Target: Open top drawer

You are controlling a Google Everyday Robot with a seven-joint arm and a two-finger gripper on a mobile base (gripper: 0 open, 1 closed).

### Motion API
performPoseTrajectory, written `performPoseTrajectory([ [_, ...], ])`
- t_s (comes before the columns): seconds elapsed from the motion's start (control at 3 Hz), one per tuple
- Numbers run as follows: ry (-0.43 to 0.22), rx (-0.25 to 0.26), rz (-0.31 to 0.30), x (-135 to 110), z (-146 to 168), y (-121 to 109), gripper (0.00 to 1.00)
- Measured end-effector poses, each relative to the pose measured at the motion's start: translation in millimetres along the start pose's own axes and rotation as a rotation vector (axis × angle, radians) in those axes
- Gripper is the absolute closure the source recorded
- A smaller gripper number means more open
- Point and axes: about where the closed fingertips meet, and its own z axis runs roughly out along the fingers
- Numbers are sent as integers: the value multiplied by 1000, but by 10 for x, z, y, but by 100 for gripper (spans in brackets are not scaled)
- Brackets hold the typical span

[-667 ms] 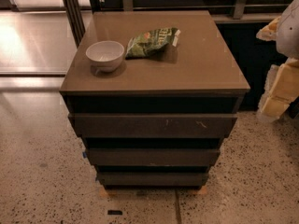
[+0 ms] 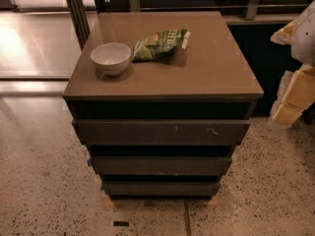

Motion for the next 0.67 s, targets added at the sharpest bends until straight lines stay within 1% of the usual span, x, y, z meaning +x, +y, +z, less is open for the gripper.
performPoseTrajectory([
  [0.33, -108, 13, 95, 83, 292, 139, 0],
  [0.67, -277, -49, 239, 203, 952, 403, 0],
])
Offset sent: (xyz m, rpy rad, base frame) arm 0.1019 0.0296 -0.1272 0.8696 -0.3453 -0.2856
